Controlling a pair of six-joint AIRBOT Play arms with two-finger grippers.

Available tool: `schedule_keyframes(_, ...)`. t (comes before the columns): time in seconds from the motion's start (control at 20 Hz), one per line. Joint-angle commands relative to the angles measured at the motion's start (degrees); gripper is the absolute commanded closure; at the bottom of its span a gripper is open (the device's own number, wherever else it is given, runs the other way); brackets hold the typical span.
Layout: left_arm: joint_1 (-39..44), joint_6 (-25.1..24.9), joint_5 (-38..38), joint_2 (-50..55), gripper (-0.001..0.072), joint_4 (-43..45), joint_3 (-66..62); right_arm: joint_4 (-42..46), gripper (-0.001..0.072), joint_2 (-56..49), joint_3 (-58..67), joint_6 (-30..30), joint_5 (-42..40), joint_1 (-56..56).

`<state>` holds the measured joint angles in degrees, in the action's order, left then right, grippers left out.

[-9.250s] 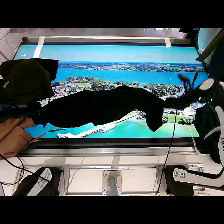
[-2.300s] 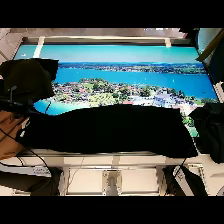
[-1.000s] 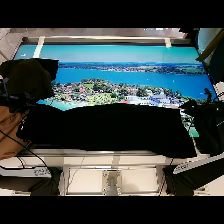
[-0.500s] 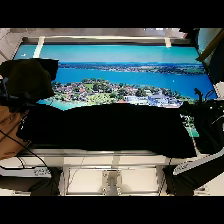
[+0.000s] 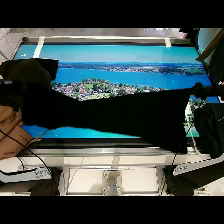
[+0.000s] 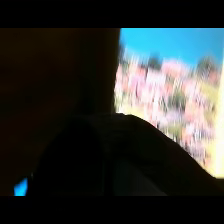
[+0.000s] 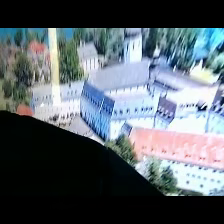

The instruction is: Fold the clothes and pants, and hang the long-sleeved shirts on hangers.

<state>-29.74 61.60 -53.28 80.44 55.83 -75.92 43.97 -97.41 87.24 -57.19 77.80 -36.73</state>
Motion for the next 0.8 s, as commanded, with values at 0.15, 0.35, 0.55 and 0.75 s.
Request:
schedule_keyframes(0.15,1.81,-2.93,-4.28,-1.53,0.0696,5.01,3.06,8.39,0.0702,-0.24,3.13,-8.87,-16.17,7.58)
schedule_keyframes(0.35,1.18,-2.95,-9.46,-2.12,0.0696,5.66,5.49,12.28,0.0239,-0.13,3.13,-15.76,-19.3,9.55)
schedule_keyframes(0.55,1.09,-2.97,-9.42,-5.66,0.0696,5.68,5.49,19.8,0.0261,2.93,3.1,-13.94,-1.44,5.7)
schedule_keyframes(0.75,1.01,-2.95,-9.4,-11.1,0.0696,5.68,5.49,25.53,0.0262,11.72,-6.95,-9.55,11.13,-2.75)
